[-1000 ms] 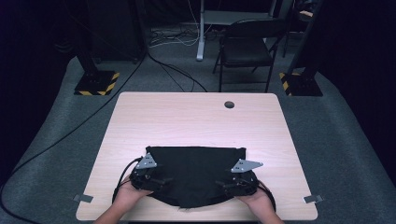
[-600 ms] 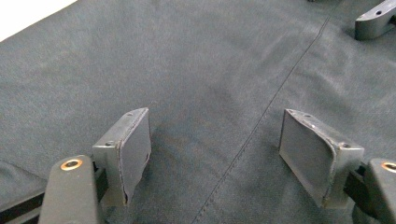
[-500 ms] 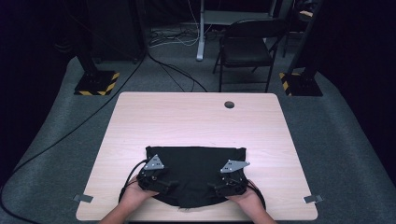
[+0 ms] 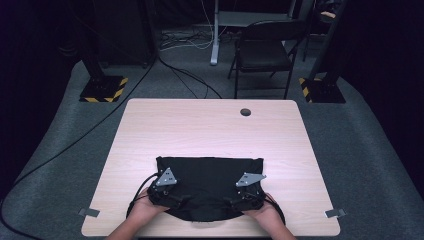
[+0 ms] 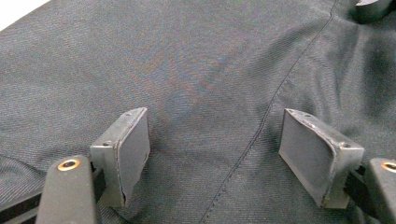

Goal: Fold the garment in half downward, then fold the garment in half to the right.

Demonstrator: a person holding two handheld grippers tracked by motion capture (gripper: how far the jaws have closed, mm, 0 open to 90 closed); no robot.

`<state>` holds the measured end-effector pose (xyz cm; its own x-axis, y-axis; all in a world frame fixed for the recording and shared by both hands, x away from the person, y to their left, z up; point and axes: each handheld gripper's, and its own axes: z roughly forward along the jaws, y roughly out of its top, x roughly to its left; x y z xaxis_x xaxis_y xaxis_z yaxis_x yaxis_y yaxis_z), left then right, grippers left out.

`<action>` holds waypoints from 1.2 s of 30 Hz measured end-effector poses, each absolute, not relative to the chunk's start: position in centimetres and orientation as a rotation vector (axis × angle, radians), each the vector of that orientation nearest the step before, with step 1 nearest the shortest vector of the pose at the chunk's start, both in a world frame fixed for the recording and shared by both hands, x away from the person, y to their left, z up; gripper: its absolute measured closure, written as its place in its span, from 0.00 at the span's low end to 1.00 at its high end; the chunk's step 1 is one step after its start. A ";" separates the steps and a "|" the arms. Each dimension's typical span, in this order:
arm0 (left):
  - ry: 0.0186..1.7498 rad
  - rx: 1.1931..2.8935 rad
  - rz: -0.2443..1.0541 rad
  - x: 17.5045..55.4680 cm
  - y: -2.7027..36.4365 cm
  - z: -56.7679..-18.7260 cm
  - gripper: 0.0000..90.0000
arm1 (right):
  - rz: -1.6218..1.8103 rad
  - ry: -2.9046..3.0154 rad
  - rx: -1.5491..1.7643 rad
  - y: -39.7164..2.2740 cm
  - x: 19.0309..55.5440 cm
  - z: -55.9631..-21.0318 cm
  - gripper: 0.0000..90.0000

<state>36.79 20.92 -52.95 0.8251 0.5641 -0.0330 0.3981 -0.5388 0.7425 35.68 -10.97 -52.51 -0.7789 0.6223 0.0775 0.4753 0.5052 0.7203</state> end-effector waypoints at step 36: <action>0.735 2.141 0.210 38.1 17.9 -50.9 0.26 | 1.062 2.514 1.034 -15.5 34.9 -52.2 0.32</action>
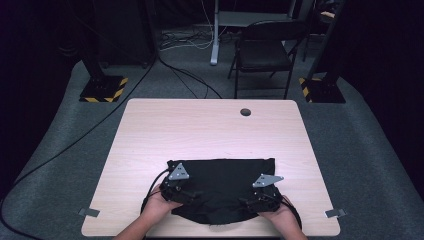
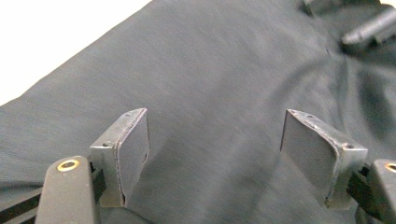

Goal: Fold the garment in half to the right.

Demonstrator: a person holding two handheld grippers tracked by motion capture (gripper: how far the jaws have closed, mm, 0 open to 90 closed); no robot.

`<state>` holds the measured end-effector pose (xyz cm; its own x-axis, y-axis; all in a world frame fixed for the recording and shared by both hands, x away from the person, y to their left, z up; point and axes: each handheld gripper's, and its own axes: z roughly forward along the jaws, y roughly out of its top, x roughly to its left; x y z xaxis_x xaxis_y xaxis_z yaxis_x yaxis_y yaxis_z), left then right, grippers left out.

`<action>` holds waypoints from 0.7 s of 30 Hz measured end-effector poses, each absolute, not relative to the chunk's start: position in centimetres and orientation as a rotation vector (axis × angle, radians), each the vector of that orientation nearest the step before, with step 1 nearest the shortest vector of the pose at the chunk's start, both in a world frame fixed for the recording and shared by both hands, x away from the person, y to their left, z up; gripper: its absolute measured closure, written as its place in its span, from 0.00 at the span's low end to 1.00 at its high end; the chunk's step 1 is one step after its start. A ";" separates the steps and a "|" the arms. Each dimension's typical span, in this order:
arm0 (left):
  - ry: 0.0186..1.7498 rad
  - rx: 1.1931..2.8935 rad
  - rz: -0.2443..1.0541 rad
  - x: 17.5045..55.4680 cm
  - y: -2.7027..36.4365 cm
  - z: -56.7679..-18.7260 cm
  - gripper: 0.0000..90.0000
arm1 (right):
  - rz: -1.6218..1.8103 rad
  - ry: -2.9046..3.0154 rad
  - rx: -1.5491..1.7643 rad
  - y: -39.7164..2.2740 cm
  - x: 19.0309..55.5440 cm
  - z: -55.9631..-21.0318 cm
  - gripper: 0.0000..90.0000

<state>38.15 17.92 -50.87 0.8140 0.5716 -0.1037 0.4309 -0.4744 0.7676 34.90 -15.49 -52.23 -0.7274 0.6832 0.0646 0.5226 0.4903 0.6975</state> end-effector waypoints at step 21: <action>0.843 2.098 0.356 42.9 20.1 -49.9 0.28 | 1.073 2.500 1.033 -15.5 34.8 -52.3 0.32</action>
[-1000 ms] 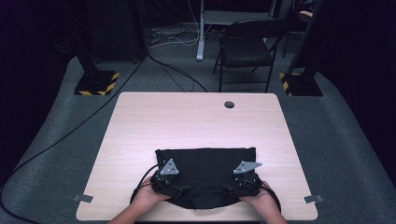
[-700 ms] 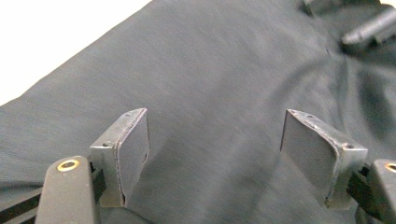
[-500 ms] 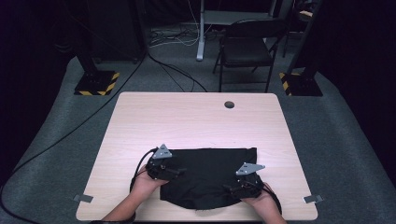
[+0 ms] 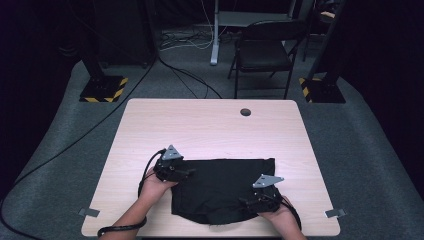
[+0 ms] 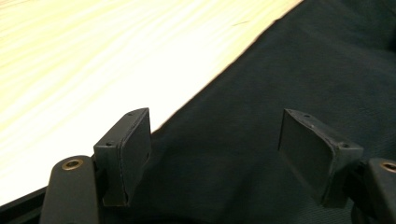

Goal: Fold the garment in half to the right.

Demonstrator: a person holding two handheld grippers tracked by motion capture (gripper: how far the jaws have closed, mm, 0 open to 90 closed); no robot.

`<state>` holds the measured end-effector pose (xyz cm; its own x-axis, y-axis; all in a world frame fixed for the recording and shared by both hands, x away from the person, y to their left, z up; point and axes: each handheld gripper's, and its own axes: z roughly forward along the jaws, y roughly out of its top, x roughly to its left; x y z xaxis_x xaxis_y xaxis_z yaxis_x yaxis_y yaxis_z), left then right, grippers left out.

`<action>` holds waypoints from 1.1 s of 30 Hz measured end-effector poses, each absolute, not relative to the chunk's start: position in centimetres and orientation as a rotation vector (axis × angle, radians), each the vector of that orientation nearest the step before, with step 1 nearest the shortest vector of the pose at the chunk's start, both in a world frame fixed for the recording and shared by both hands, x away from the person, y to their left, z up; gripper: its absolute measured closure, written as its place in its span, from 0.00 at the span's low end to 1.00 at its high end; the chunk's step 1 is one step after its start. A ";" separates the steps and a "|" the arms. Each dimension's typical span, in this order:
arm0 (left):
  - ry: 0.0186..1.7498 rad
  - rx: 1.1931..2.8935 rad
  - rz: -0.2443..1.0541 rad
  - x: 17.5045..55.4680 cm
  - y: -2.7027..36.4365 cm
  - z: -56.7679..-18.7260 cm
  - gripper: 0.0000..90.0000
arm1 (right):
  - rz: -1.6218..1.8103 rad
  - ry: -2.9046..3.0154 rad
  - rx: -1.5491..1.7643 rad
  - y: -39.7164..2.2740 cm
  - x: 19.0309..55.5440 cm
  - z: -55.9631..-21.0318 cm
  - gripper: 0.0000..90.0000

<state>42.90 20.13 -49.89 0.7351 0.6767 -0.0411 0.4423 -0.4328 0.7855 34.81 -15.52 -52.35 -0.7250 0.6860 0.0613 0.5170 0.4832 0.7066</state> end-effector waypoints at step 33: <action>0.955 2.128 0.480 44.9 22.8 -52.8 0.32 | 1.083 2.469 1.040 -15.6 34.5 -52.5 0.32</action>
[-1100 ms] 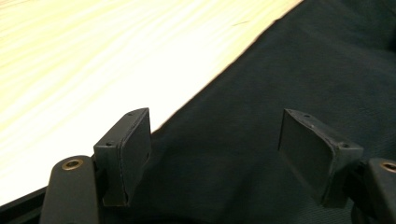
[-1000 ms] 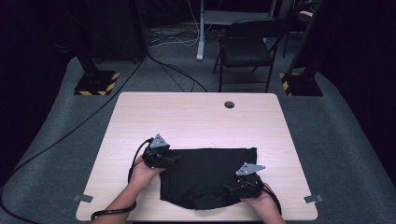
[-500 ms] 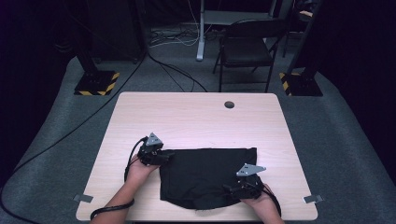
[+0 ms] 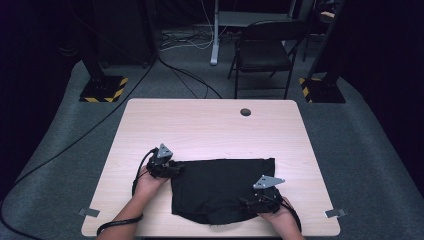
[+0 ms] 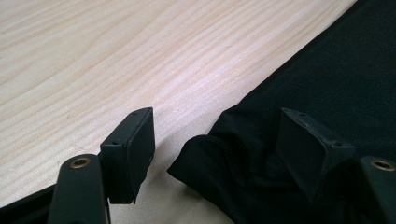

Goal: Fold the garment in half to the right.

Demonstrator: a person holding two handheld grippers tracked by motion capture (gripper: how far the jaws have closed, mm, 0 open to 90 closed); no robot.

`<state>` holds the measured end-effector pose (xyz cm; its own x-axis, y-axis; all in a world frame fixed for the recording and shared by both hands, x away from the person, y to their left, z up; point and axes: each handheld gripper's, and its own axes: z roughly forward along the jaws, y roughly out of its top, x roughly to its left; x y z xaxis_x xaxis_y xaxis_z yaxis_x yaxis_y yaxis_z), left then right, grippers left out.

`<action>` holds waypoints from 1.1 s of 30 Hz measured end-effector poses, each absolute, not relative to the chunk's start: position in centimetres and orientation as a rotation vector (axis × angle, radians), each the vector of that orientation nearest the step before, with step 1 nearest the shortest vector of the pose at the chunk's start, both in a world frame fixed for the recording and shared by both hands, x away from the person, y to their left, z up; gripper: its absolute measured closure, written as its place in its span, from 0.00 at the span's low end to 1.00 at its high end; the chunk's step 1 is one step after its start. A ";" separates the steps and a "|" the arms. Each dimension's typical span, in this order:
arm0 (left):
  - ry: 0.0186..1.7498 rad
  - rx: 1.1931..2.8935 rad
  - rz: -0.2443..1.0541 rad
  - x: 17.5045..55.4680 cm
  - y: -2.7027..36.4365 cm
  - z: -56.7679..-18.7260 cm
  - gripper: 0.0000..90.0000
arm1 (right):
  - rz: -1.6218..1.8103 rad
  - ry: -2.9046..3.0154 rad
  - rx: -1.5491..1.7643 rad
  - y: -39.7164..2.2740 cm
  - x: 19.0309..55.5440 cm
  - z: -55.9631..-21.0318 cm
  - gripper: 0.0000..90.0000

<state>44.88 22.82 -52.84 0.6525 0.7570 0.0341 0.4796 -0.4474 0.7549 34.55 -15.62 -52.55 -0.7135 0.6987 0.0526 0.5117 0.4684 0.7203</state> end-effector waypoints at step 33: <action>0.980 2.101 0.437 45.2 22.9 -53.1 0.27 | 1.137 2.483 1.028 -12.3 34.4 -49.5 0.22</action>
<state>45.18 22.94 -53.12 0.6466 0.7628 -0.0110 0.5016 -0.4142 0.7595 34.37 -12.26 -49.51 -0.7299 0.6785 0.0827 0.5058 0.4547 0.7331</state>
